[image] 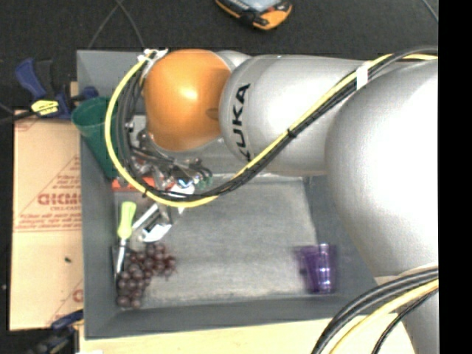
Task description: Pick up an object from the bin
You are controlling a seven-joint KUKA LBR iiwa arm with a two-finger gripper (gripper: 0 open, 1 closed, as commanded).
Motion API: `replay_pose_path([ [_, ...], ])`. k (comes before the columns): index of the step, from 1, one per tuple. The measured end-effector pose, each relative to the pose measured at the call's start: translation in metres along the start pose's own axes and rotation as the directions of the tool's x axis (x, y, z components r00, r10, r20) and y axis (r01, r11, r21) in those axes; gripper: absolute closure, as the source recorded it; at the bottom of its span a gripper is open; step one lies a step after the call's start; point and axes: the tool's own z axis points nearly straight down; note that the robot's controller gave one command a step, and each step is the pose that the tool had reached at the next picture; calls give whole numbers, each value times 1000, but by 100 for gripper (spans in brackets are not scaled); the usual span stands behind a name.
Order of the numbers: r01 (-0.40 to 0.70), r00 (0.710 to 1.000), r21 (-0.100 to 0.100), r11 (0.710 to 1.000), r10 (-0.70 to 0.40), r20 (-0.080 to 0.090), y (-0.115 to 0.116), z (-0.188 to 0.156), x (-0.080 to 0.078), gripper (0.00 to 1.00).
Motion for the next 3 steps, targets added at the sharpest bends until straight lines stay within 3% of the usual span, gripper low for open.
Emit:
replay_pose_path([
  [1, 114, 993, -13, 993, -114, -18, 57, 76, 76, 0],
  [2, 182, 983, -1, 983, -182, 1, 23, 63, 25, 0],
  [3, 153, 988, -6, 988, -153, -5, 34, 76, 40, 0],
])
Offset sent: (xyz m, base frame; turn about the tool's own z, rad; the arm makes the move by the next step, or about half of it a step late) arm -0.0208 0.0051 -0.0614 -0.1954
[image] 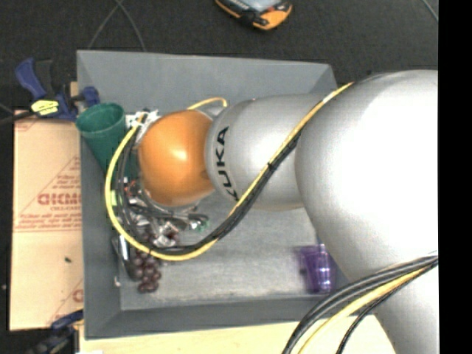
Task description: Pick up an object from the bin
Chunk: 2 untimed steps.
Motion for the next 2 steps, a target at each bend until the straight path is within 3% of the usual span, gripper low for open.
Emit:
replay_pose_path([
  [1, 15, 1000, 0, 1000, -15, -1, 10, 2, 7, 0],
  [2, 7, 1000, 0, 1000, -7, 2, 15, -84, -1, 0],
])
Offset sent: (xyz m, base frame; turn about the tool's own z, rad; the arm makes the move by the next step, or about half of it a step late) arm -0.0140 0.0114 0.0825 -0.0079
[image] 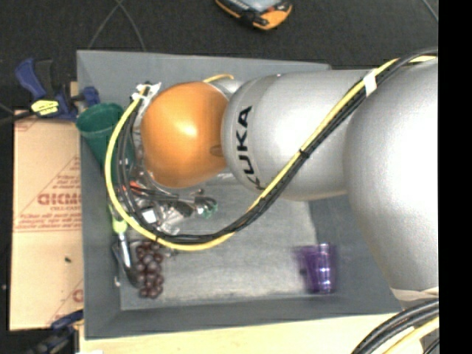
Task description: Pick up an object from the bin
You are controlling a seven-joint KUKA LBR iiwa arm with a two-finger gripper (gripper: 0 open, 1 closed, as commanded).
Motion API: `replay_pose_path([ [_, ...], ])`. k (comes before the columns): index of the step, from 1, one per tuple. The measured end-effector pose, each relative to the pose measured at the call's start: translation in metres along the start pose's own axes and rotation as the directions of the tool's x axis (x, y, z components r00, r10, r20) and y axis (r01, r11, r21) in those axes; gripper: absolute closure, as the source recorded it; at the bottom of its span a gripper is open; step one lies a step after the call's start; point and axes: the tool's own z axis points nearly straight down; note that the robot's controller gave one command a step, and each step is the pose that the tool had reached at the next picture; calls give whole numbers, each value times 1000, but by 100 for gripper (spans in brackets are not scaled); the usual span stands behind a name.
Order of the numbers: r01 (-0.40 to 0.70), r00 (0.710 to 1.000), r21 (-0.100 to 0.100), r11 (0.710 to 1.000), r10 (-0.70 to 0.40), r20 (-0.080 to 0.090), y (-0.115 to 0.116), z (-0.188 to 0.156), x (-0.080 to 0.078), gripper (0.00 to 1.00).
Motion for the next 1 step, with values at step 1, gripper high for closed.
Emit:
replay_pose_path([
  [1, 19, 1000, 1, 1000, -19, 0, 10, -11, 13, 0],
])
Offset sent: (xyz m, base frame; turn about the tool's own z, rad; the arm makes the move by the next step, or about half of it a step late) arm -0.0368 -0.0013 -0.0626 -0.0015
